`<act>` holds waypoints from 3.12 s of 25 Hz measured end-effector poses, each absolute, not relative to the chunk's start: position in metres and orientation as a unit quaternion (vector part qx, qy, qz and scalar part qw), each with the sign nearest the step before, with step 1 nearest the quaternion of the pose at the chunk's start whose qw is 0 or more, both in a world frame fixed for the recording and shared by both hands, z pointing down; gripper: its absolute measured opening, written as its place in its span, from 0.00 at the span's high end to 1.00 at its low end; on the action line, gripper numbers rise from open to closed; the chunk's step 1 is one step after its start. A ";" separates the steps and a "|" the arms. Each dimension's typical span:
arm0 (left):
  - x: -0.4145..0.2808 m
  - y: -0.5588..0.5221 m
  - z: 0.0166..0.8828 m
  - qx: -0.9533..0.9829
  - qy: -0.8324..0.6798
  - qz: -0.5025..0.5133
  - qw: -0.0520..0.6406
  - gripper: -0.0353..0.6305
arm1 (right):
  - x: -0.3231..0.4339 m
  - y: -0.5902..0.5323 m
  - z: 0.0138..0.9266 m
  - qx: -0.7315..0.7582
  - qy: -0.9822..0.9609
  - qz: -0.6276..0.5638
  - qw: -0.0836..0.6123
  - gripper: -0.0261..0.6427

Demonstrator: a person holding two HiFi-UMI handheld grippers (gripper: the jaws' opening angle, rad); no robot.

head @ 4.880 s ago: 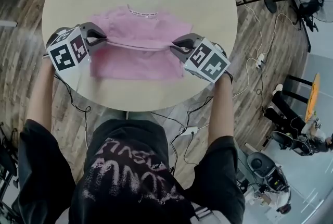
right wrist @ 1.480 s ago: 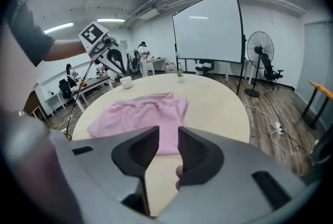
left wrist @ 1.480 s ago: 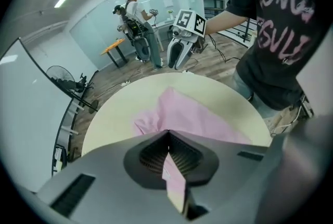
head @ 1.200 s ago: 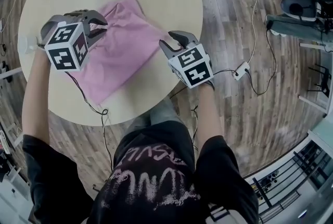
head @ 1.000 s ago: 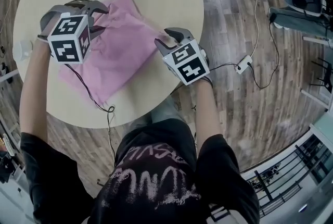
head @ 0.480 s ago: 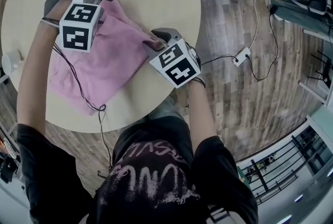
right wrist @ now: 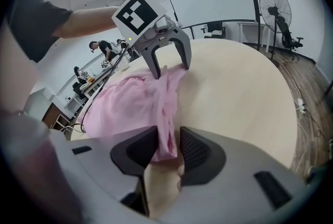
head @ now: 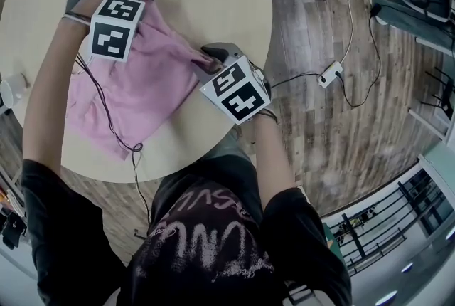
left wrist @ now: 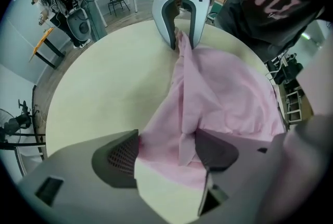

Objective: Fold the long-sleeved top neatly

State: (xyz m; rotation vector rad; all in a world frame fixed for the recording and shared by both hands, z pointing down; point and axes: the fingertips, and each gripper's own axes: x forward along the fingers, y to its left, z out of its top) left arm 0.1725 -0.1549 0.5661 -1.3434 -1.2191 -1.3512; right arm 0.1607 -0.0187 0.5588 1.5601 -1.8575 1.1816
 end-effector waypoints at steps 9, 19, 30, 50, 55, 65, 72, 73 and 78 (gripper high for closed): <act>0.158 -0.152 0.564 -0.540 -0.502 -0.550 0.393 0.78 | 0.156 -0.021 0.558 0.550 -0.680 0.426 0.230 0.90; 0.141 -0.158 0.502 -0.617 -0.415 -0.490 0.455 0.83 | 0.145 -0.027 0.505 0.591 -0.680 0.364 0.238 0.92; 0.050 -0.157 0.436 -0.654 -0.348 -0.448 0.500 0.83 | 0.048 -0.026 0.438 0.596 -0.701 0.286 0.268 0.92; -0.108 -0.178 0.450 -0.674 -0.275 -0.413 0.548 0.83 | -0.143 -0.044 0.450 0.539 -0.739 0.265 0.305 0.92; -0.126 -0.193 0.473 -0.679 -0.248 -0.421 0.548 0.83 | -0.169 -0.056 0.469 0.516 -0.750 0.276 0.308 0.92; -0.151 -0.207 0.504 -0.694 -0.242 -0.453 0.505 0.80 | -0.193 -0.062 0.501 0.479 -0.756 0.290 0.338 0.92; -0.178 -0.222 0.513 -0.717 -0.210 -0.486 0.452 0.77 | -0.210 -0.056 0.510 0.461 -0.771 0.307 0.313 0.81; -0.182 -0.223 0.512 -0.721 -0.204 -0.488 0.447 0.77 | -0.212 -0.055 0.510 0.460 -0.773 0.308 0.310 0.80; -0.196 -0.221 0.500 -0.760 -0.158 -0.486 0.401 0.77 | -0.216 -0.049 0.501 0.460 -0.779 0.301 0.302 0.77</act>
